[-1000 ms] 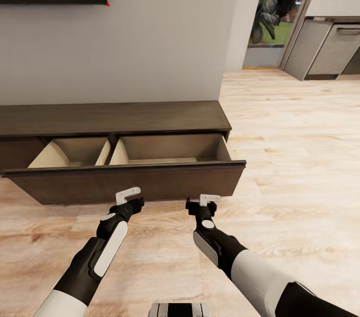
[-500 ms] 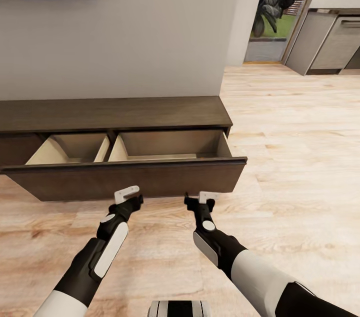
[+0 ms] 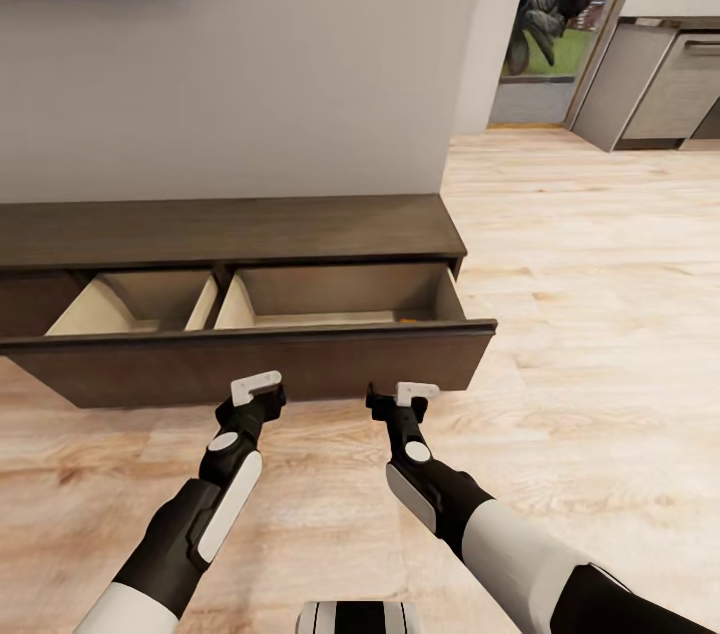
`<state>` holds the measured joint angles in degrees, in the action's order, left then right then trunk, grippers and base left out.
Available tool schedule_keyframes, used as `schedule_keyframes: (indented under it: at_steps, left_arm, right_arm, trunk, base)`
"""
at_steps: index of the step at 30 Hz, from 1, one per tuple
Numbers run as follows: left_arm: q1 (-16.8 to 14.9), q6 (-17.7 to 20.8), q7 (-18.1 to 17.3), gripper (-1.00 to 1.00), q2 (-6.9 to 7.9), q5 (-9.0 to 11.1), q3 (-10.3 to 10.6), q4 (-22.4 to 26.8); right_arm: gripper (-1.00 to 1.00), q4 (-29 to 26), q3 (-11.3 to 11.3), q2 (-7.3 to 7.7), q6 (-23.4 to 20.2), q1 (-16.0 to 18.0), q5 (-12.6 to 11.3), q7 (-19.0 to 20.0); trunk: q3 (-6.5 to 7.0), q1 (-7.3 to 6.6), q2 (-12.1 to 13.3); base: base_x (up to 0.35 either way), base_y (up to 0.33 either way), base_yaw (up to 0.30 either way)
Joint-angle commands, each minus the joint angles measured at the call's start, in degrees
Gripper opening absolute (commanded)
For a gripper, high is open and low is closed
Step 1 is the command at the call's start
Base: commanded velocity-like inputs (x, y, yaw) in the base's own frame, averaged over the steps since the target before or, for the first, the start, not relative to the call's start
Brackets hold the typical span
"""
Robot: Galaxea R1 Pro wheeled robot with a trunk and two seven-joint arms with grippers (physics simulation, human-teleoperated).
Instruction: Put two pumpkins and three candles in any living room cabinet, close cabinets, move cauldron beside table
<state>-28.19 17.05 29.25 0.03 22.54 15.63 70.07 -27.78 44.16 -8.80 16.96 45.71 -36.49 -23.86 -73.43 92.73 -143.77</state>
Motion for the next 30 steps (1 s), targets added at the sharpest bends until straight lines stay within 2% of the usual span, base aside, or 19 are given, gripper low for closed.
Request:
schedule_keyframes:
  at_steps: [1,13,20,30]
  left_arm:
    - [-0.1,0.1,0.4,1.0,0.05,0.4,0.1,0.1]
    - [-0.1,-0.1,0.3,1.0,0.23,0.4,0.1,0.1]
    - [0.0,-0.3,0.3,1.0,0.25,0.3,0.1,0.1]
    - [0.0,-0.3,0.2,1.0,0.23,0.4,0.1,0.1]
  right_arm:
    - [1.0,0.0,0.5,0.04,0.4,0.1,-0.6,-0.3]
    - [1.0,0.0,0.4,0.06,0.4,0.1,-0.6,-0.3]
    - [1.0,0.3,0.4,0.04,0.4,0.1,-0.6,-0.3]
    - [1.0,0.3,0.4,0.06,0.4,0.1,-0.6,-0.3]
  trunk:
    - [-0.04,0.0,0.0]
    - [-0.04,0.0,0.0]
    - [-0.04,0.0,0.0]
    - [-2.26,0.25,-0.2]
  base:
    - [0.113,0.0,0.0]
    - [0.153,0.0,0.0]
    - [0.042,0.0,0.0]
    - [0.001,0.0,0.0]
